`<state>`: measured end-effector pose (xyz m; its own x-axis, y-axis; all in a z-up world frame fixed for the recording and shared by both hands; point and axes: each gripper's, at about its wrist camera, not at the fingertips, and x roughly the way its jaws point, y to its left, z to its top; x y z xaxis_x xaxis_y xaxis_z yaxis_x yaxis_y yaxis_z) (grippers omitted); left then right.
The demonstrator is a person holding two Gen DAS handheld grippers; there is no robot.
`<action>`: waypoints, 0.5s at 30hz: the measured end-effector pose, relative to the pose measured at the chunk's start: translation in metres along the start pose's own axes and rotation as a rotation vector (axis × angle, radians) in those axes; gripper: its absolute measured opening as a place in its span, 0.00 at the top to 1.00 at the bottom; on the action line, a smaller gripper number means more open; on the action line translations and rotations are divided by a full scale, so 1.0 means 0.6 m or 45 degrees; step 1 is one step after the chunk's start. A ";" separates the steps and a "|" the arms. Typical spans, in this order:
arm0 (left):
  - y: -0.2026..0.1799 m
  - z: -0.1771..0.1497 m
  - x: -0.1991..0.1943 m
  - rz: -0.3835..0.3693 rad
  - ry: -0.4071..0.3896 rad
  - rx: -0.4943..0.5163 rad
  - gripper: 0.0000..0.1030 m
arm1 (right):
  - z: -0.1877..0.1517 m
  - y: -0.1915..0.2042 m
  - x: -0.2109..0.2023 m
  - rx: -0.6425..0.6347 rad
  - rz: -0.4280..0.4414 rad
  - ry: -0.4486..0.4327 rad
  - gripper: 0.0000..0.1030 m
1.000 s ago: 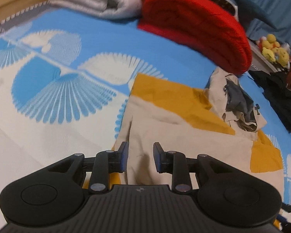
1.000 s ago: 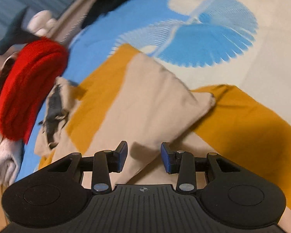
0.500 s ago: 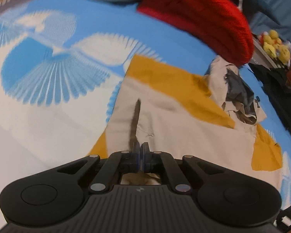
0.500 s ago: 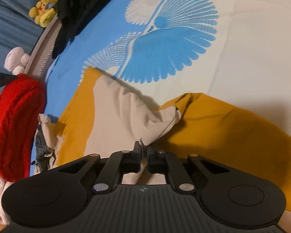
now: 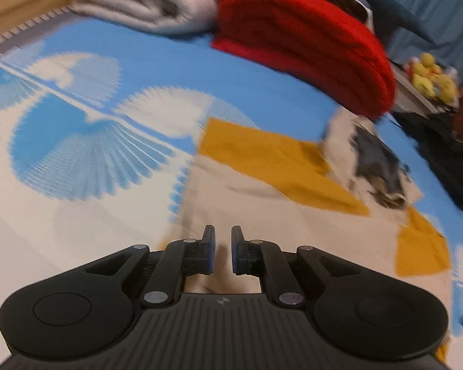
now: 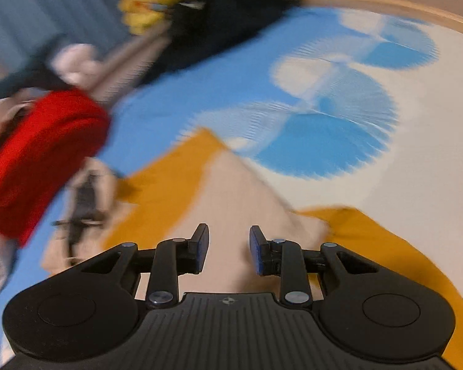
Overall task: Fold large clothes
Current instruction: 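Open the left gripper and lift both grippers above the jacket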
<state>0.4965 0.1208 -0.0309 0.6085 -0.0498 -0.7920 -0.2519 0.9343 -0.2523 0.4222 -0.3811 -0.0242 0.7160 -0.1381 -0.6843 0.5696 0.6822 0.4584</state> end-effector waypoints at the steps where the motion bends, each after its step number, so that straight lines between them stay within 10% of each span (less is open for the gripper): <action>1: 0.001 -0.004 0.011 -0.031 0.049 -0.022 0.87 | 0.003 0.002 0.008 -0.008 0.046 0.022 0.67; 8: 0.022 -0.021 0.058 0.032 0.255 -0.114 0.84 | -0.013 -0.052 0.103 0.072 -0.103 0.356 0.64; 15: -0.006 -0.012 0.040 0.029 0.163 0.003 0.79 | -0.003 -0.010 0.061 -0.081 -0.070 0.199 0.63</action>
<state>0.5065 0.1134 -0.0533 0.5019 -0.0732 -0.8618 -0.2623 0.9366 -0.2323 0.4441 -0.3891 -0.0530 0.6100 -0.0666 -0.7896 0.5763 0.7212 0.3844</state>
